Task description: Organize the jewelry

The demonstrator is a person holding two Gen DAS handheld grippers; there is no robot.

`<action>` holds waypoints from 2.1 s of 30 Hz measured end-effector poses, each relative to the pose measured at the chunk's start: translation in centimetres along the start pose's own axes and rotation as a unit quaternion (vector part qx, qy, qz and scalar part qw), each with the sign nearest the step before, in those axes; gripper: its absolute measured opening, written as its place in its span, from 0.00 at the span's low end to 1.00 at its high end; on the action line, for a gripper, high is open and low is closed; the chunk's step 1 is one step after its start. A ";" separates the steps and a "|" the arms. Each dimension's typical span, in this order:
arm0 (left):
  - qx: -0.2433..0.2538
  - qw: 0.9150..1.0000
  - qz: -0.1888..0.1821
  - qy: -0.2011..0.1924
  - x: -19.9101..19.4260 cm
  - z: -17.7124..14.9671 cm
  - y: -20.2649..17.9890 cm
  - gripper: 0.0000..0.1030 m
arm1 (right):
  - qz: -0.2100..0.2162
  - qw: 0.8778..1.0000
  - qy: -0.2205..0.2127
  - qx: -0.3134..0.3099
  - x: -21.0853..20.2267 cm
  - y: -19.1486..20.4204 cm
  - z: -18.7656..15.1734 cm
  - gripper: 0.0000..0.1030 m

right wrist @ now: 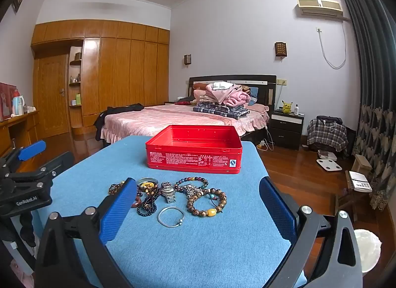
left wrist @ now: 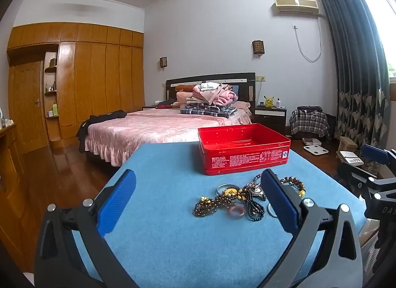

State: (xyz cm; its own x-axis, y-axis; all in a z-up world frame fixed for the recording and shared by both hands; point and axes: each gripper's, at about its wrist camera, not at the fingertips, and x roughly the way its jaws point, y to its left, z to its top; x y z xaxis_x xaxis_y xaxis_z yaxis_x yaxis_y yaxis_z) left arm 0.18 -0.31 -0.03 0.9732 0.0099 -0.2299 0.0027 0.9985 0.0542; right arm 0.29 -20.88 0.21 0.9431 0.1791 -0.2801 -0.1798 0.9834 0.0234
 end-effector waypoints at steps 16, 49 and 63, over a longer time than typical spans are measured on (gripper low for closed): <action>0.000 1.000 0.002 -0.004 -0.5 -0.1 -0.1 0.95 | 0.000 1.000 0.000 -0.001 0.1 0.0 0.0 0.94; -0.002 1.000 0.004 -0.004 0.0 0.2 0.4 0.95 | 0.000 1.000 0.000 -0.001 0.1 0.0 0.0 0.94; -0.002 1.000 0.004 -0.004 -0.1 0.2 0.5 0.95 | 0.000 1.000 0.001 -0.001 0.2 0.0 -0.1 0.94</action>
State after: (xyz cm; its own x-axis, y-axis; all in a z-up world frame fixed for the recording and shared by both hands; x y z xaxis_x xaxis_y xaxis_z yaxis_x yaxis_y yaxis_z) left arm 0.15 0.15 0.22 0.9750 0.0180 -0.2217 -0.0065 0.9986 0.0524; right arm 0.45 -20.88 0.11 0.9428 0.1793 -0.2812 -0.1805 0.9833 0.0218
